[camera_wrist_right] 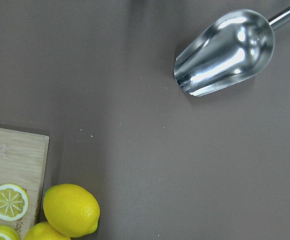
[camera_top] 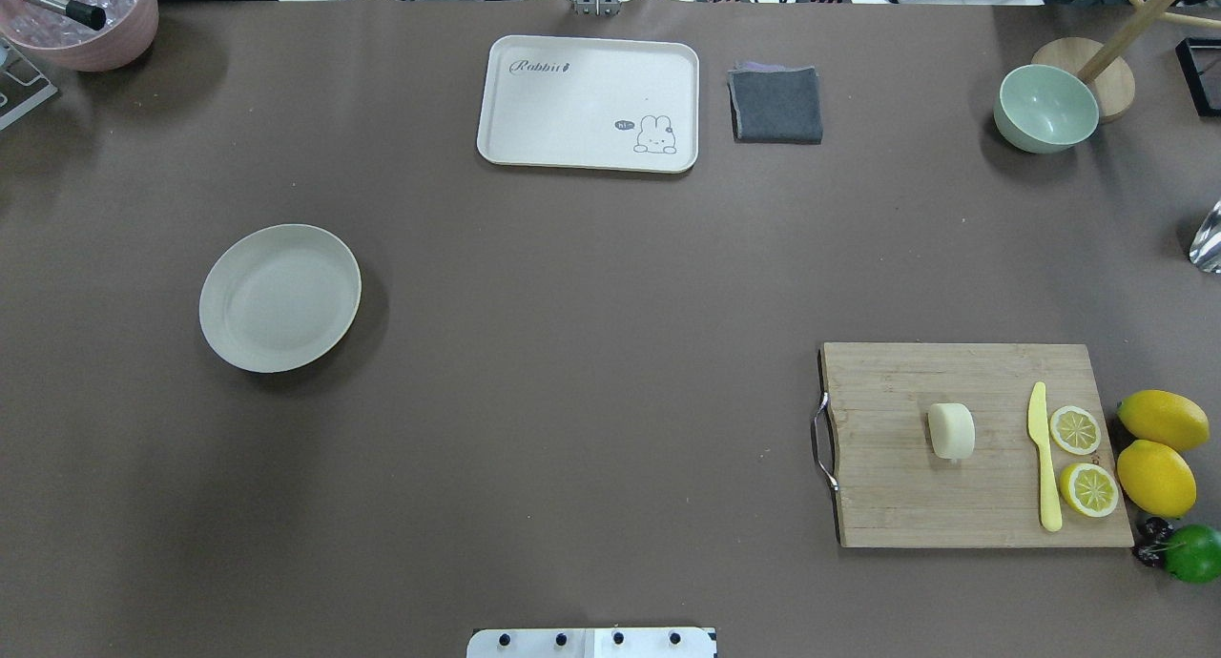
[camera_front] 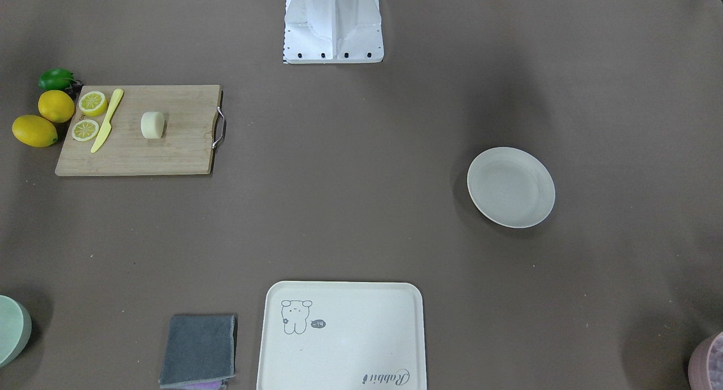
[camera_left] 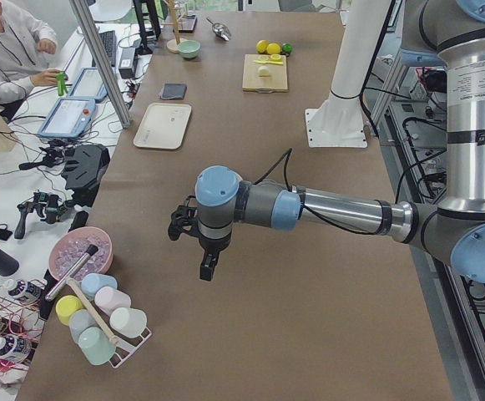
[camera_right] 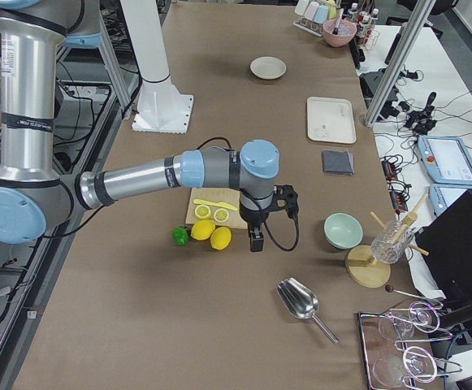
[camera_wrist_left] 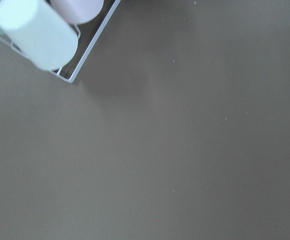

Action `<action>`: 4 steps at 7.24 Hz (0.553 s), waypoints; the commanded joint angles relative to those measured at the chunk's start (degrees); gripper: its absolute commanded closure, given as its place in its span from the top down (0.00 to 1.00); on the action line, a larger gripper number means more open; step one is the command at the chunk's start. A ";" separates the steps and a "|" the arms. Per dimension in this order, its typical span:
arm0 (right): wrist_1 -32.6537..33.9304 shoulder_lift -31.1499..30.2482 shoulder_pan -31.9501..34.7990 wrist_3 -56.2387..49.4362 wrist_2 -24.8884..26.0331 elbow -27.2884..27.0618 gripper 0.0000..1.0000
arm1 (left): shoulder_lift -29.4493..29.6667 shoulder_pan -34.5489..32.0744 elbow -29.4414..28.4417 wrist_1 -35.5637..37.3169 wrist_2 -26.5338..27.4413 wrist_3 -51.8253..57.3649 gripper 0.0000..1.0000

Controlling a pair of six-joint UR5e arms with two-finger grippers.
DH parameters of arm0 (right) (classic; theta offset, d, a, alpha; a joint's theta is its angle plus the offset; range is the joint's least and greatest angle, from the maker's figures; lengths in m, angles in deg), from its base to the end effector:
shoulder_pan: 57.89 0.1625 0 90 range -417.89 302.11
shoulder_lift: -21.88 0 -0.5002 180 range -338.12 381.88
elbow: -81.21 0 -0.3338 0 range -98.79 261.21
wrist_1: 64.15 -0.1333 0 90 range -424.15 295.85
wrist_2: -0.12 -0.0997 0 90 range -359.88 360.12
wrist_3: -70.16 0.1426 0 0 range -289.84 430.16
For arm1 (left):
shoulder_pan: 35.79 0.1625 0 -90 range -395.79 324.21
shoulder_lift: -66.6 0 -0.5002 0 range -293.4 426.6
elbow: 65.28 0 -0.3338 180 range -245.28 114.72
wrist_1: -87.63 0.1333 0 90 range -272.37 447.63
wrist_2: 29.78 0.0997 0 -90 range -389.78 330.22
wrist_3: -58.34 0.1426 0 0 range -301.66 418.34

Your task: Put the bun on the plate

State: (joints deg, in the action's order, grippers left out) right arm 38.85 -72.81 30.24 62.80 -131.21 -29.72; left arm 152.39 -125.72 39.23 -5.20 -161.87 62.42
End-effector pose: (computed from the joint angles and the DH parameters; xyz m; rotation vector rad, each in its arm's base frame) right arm 0.0265 -0.3862 0.6689 0.0887 -0.7187 -0.1744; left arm -0.0372 -0.4129 0.6821 0.2444 0.7238 0.1530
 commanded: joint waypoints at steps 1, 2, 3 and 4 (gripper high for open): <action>-2.95 1.70 0.02 -0.10 -0.16 0.19 1.00 | 6.19 0.02 -2.79 -2.77 0.25 -0.64 0.98; -4.55 0.92 0.02 -0.11 -1.20 0.19 1.00 | 8.24 0.20 -5.08 -2.88 -0.01 -4.13 0.98; -5.52 0.39 0.02 -0.11 -2.61 0.63 1.00 | 8.17 0.20 -4.84 -3.05 -0.19 -4.16 0.98; -8.84 0.12 -0.06 0.24 -2.79 0.37 1.00 | 8.43 1.85 -5.01 -3.14 -0.19 -4.16 0.98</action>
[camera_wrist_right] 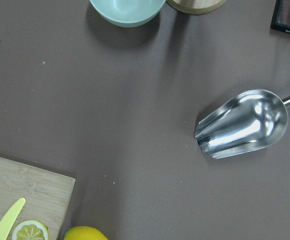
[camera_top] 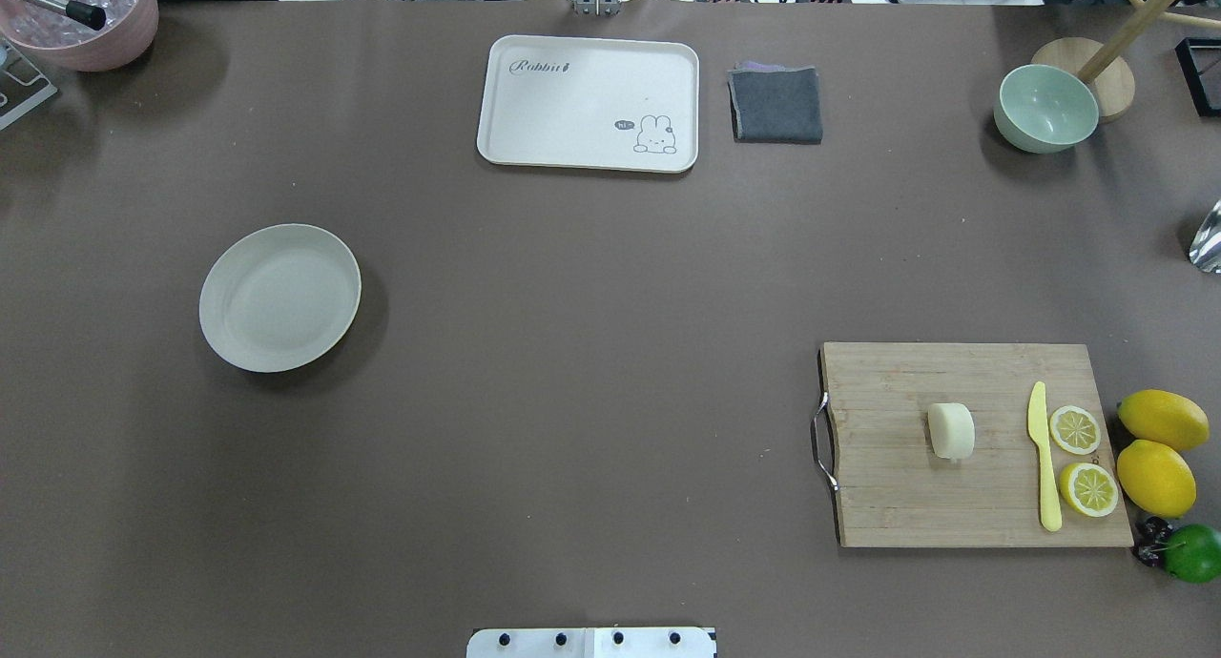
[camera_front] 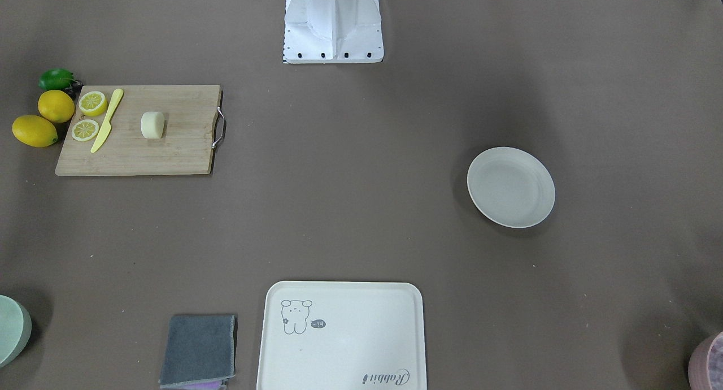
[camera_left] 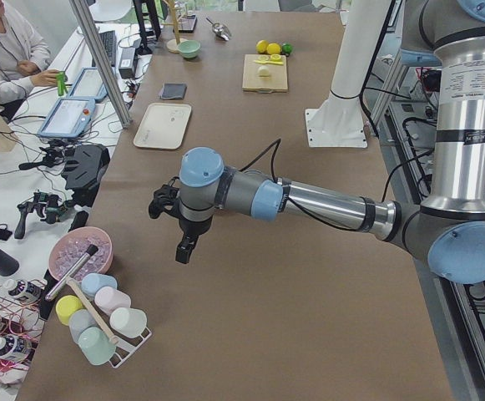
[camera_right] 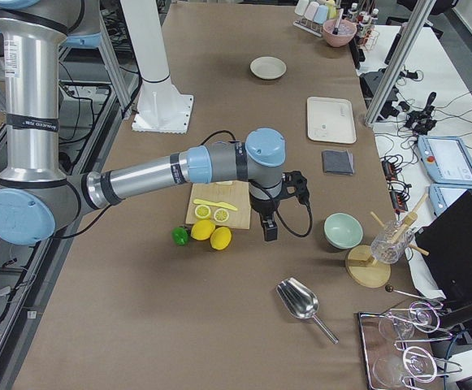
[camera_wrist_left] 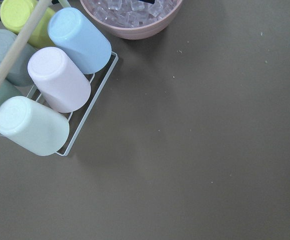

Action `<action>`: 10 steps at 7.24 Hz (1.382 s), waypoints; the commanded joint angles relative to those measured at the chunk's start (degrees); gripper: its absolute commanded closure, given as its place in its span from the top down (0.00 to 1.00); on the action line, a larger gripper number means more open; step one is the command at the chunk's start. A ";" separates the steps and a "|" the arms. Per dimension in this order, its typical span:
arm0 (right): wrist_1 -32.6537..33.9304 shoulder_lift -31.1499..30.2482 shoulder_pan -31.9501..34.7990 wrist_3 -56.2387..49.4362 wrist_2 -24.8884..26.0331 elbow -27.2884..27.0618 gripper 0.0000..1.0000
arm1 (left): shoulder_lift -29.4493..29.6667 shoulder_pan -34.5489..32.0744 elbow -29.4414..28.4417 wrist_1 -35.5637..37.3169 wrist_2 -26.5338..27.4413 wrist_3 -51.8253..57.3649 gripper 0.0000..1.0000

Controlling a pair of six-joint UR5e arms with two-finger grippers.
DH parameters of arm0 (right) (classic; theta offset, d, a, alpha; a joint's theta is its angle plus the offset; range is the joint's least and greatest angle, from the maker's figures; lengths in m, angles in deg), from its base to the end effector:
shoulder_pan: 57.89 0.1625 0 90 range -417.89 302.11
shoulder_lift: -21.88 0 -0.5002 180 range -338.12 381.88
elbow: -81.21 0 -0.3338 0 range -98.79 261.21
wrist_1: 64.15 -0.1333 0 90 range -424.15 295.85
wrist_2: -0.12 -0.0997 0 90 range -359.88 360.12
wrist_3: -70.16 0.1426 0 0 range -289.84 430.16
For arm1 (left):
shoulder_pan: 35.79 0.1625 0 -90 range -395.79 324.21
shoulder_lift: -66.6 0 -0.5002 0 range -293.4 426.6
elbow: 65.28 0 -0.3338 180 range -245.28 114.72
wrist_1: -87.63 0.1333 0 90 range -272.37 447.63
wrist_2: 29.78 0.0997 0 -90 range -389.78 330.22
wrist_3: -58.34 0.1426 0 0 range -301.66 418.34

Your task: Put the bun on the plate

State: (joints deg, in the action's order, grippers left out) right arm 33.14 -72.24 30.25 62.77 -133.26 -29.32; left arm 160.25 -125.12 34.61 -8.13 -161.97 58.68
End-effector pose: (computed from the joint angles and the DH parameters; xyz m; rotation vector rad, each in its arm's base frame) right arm 0.0224 -0.4001 0.6536 0.1881 -0.7487 -0.2136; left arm -0.0319 -0.4858 0.6503 0.3194 0.7303 0.1407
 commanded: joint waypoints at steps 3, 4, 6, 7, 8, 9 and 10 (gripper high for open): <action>-4.65 0.42 -9.08 17.52 -0.48 -1.60 1.00 | 0.40 14.40 -1.44 -9.56 0.27 -14.66 0.98; -11.09 0.43 -13.82 27.59 1.43 -1.87 1.00 | 0.14 17.41 -3.37 -15.19 0.01 -21.80 0.98; -24.72 -0.18 -24.80 47.13 7.75 -1.44 1.00 | 0.40 22.95 -8.37 -25.39 -0.43 -30.44 0.98; -27.04 -0.19 -27.90 51.99 9.09 -1.52 1.00 | 1.01 25.67 -11.79 -31.44 -3.04 -36.40 0.98; -30.54 -0.27 -30.54 57.08 10.93 -1.44 1.00 | 1.71 29.18 -15.39 -39.42 -2.98 -42.72 0.97; -32.23 -0.19 -33.61 60.62 13.29 -1.44 1.00 | 3.02 32.26 -19.43 -46.64 -2.98 -47.83 0.97; -33.29 -0.19 -35.12 62.48 14.80 -1.44 1.00 | 4.17 33.77 -20.86 -49.93 -2.89 -52.58 0.95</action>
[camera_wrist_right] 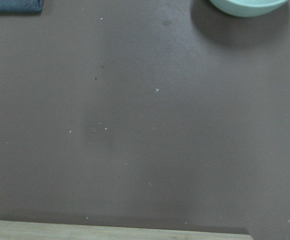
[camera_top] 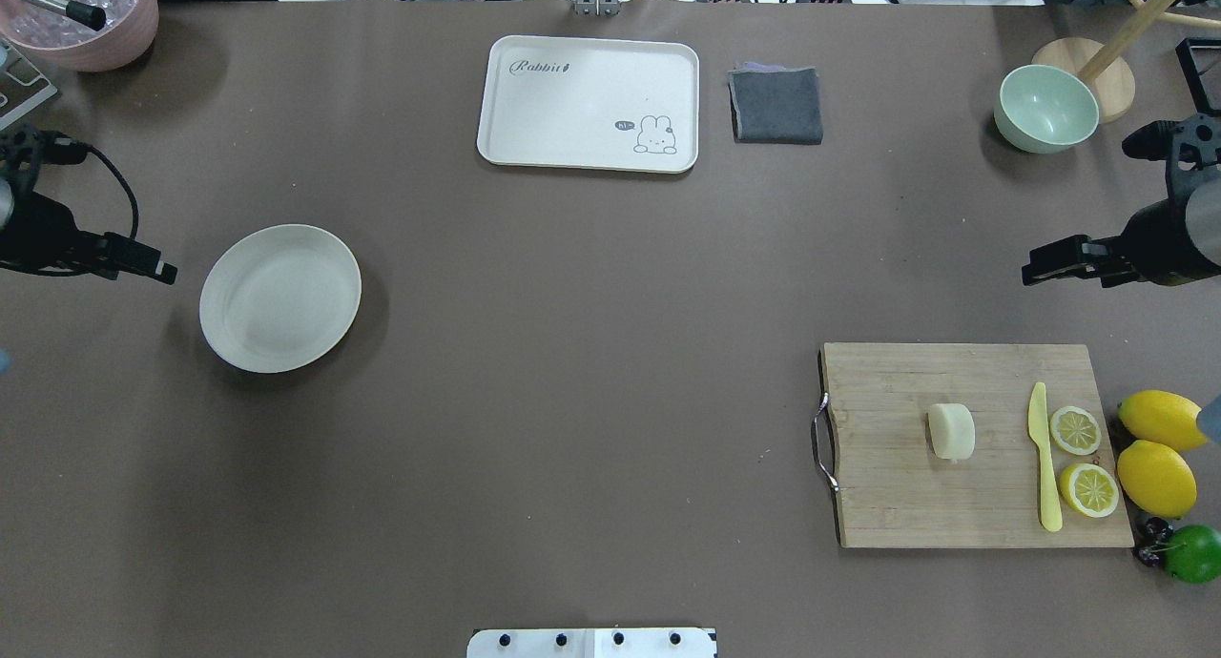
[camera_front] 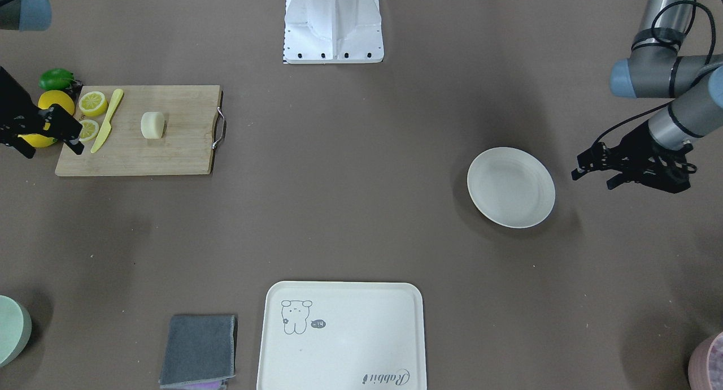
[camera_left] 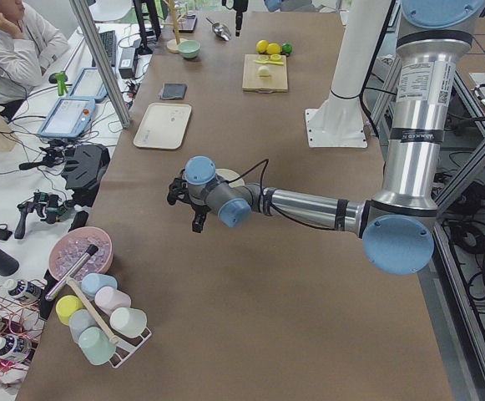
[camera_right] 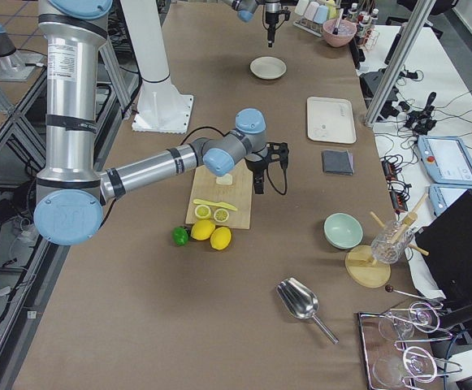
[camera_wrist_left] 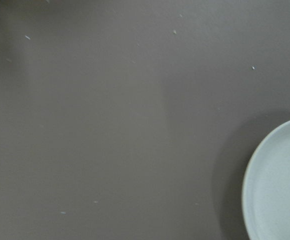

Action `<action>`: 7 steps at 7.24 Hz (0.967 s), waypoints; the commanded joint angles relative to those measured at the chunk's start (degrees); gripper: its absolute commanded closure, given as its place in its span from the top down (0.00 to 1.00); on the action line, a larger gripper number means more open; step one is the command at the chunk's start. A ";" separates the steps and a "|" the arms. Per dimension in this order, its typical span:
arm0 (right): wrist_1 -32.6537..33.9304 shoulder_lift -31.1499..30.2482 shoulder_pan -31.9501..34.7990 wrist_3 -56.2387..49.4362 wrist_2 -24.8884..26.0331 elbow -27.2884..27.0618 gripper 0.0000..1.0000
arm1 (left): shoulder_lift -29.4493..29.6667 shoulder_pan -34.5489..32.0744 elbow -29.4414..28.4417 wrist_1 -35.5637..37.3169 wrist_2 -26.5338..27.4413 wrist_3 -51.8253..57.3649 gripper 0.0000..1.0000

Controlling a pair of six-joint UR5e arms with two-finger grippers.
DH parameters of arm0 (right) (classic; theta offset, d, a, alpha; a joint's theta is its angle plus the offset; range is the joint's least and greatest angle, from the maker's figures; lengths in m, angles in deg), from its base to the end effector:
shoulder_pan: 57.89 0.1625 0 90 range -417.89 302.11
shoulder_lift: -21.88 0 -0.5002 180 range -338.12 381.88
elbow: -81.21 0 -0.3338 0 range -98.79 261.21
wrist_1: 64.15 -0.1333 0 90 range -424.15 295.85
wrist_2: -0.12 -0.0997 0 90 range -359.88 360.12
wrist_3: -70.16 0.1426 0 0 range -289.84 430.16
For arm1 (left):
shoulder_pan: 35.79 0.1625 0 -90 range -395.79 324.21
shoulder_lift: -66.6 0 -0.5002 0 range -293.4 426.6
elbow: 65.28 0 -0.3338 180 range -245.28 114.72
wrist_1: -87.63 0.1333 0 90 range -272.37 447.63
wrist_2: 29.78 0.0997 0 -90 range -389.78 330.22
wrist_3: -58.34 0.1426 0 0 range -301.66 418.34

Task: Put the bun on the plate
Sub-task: 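Push the white plate to table centre with left gripper while right arm advances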

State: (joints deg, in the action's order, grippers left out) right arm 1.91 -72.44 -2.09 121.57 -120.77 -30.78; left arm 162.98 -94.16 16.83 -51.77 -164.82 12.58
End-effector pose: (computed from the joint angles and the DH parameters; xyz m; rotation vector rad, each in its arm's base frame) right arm -0.1955 -0.3945 0.5852 0.1694 -0.8579 0.0853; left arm 0.2508 -0.4690 0.6620 0.1550 1.0665 0.1060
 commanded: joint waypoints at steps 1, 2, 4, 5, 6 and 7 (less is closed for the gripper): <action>-2.33 0.01 -2.89 3.70 2.33 -0.07 1.00 | 1.71 5.17 -2.92 -7.63 -0.05 -9.23 0.94; -2.25 0.01 -2.98 3.70 2.33 0.01 1.00 | 1.88 6.24 -3.10 -8.16 0.56 -9.61 0.91; -2.25 0.01 -2.98 3.61 2.24 -0.07 1.00 | 2.15 7.83 -2.92 -8.17 2.94 -9.70 0.48; -2.34 0.01 -2.98 3.61 2.24 -0.16 1.00 | 2.06 7.83 -2.92 -8.17 2.94 -9.70 0.14; -2.34 0.10 -2.98 3.61 2.24 -0.16 1.00 | 2.15 7.74 -2.31 -8.34 2.94 -11.53 0.00; -2.34 0.01 -2.98 3.61 2.24 -0.16 1.00 | 2.93 7.74 -1.61 -9.82 2.94 -16.77 0.00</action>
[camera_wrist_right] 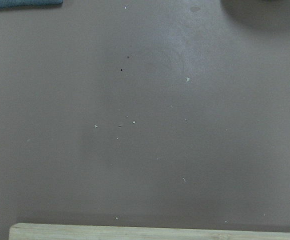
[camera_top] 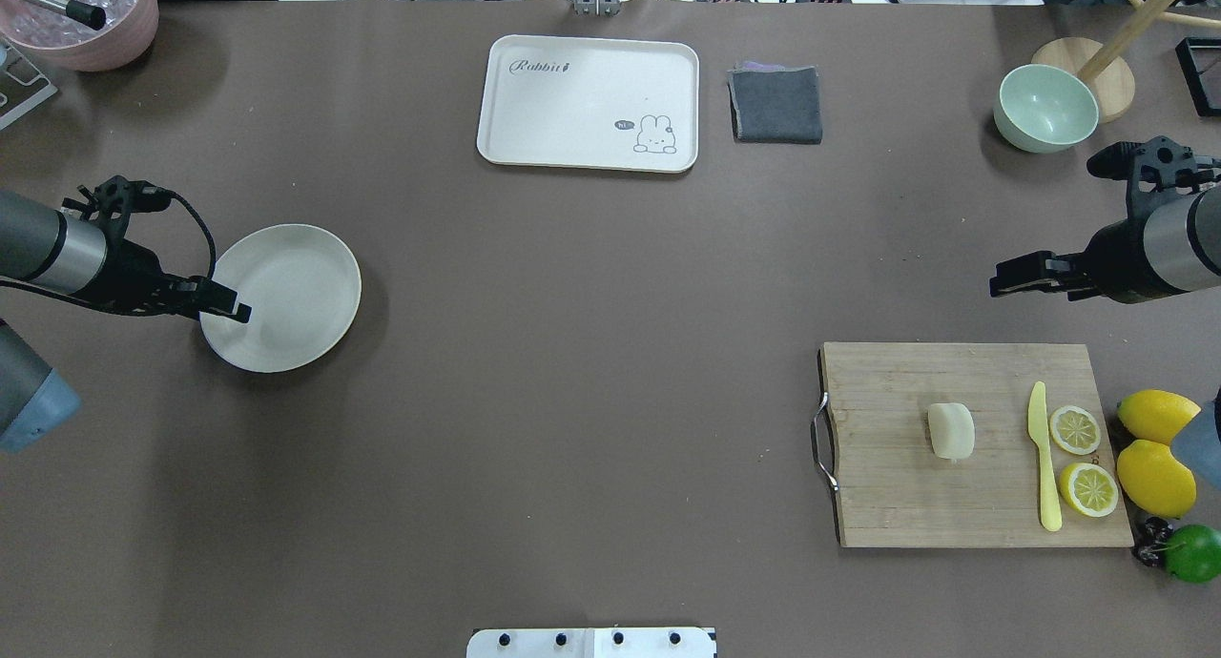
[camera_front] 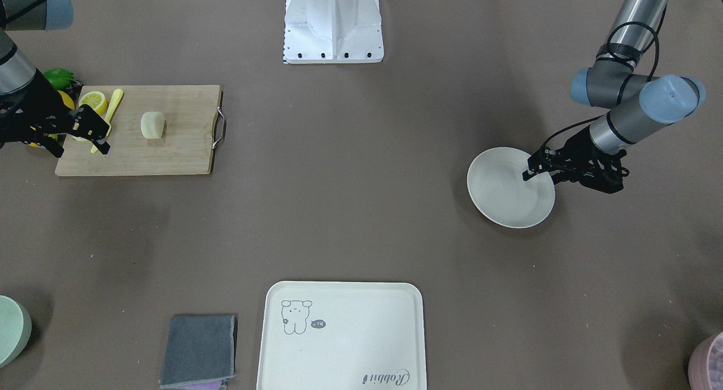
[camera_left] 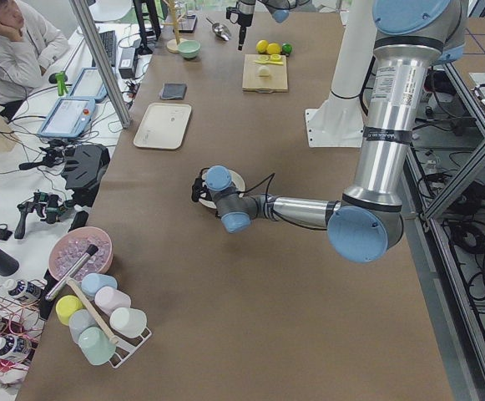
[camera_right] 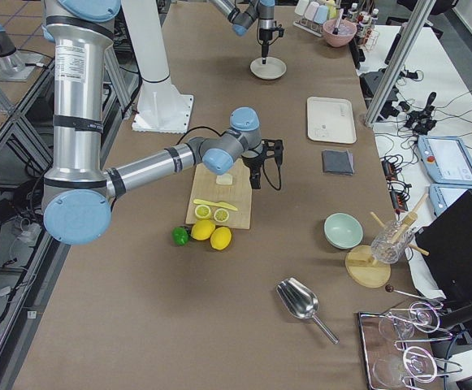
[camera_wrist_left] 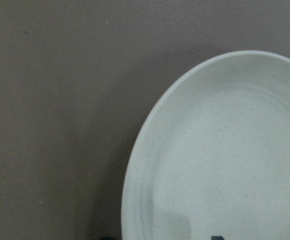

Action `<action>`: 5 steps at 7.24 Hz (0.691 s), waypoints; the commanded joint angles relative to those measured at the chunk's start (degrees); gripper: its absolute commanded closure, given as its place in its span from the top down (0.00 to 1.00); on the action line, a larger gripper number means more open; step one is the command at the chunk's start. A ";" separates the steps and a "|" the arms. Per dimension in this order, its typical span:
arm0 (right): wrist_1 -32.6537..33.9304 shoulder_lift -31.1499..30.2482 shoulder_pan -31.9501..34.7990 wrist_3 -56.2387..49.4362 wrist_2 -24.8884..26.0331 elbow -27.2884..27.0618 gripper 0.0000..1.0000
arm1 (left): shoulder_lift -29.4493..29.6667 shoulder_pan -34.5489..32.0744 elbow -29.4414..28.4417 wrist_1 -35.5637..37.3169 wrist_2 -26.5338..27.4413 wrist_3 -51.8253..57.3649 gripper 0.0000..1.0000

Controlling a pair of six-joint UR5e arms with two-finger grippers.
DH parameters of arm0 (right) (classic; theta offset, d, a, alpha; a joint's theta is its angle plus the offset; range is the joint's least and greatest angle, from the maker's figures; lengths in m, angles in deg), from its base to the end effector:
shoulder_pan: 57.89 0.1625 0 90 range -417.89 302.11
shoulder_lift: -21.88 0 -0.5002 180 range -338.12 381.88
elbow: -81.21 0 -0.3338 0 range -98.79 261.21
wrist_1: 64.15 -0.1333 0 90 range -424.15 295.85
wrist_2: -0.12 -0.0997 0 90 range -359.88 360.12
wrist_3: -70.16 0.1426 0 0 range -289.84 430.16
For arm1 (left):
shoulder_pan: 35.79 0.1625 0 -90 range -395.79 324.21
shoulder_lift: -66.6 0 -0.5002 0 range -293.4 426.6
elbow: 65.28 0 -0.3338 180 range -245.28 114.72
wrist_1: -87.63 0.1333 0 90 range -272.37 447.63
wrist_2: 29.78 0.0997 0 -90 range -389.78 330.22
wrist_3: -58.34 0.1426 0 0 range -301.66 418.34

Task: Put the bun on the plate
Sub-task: 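Push the white plate to table centre with left gripper while right arm advances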

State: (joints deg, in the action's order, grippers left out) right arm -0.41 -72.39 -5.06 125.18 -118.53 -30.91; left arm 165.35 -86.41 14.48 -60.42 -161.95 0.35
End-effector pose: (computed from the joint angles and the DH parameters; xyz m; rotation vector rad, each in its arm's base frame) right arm -0.2136 -0.3892 0.5794 0.1801 -0.8711 0.0983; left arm 0.3218 -0.4512 0.6406 0.1140 1.1447 0.0748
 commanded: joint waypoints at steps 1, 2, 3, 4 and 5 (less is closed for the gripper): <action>-0.01 -0.04 0.00 0.00 0.00 -0.11 1.00 | 2.05 -0.01 0.75 -2.93 0.07 -10.07 0.00; -0.01 -0.04 0.08 0.09 0.00 -0.20 1.00 | 3.72 -0.01 0.75 -2.86 0.16 -11.95 0.00; -0.01 -0.12 0.17 0.00 0.00 -0.20 1.00 | 5.48 -0.01 0.67 -2.86 0.16 -14.15 0.00; -0.01 -0.12 0.17 0.09 -0.09 -0.20 1.00 | 8.28 0.08 0.58 -2.68 0.77 -17.47 0.00; -0.01 -0.12 0.08 0.09 -0.18 -0.20 1.00 | 10.48 1.30 0.84 -2.42 1.99 -21.34 0.00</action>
State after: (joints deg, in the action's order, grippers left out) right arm -0.42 -72.50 -4.94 125.25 -118.61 -31.11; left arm 172.91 -86.04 15.17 -63.07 -161.08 -16.50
